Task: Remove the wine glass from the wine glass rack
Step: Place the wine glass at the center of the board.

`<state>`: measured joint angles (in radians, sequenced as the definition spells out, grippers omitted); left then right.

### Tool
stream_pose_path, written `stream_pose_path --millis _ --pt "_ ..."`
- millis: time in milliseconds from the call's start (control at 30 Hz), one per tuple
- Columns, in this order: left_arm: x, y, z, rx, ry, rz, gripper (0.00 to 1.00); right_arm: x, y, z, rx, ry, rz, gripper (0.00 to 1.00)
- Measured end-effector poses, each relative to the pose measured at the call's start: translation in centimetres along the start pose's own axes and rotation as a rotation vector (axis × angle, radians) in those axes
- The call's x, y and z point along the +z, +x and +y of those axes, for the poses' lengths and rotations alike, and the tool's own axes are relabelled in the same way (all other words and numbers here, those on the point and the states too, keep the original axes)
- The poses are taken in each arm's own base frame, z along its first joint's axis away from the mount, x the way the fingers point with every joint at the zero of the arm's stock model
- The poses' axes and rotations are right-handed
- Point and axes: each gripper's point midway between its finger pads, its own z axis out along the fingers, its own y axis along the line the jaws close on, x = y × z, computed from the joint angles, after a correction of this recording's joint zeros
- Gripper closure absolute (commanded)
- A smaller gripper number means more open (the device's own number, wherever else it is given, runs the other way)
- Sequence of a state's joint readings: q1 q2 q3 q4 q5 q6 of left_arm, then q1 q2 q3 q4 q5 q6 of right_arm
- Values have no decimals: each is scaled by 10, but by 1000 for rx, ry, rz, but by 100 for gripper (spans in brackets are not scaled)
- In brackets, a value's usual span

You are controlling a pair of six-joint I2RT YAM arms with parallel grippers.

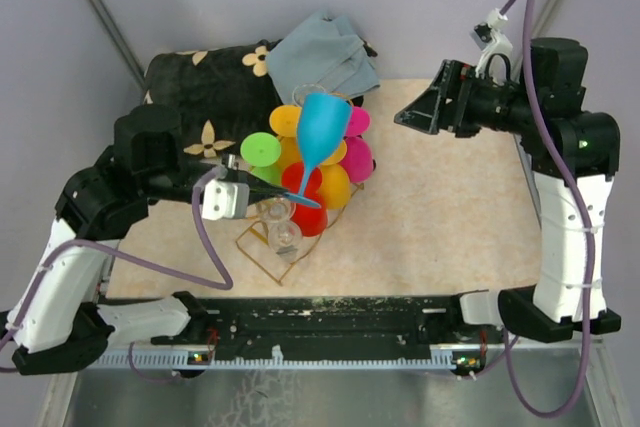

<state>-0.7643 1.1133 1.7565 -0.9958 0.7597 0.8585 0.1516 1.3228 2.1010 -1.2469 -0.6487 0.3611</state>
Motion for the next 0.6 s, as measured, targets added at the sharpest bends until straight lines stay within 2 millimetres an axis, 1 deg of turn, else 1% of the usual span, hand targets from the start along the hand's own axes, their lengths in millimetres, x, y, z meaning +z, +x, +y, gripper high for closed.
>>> stream_pose_path --millis 167,267,500,600 --pt "19 16 -16 88 83 13 100 -6 1 7 1 -13 -13 13" --pt "32 21 -25 156 139 13 100 -11 1 11 3 -21 -24 12" --pt "61 18 -41 298 238 -15 100 -18 4 18 1 -32 -34 12" --pt "71 15 -47 338 268 -28 100 -25 9 24 -2 -43 -32 12"
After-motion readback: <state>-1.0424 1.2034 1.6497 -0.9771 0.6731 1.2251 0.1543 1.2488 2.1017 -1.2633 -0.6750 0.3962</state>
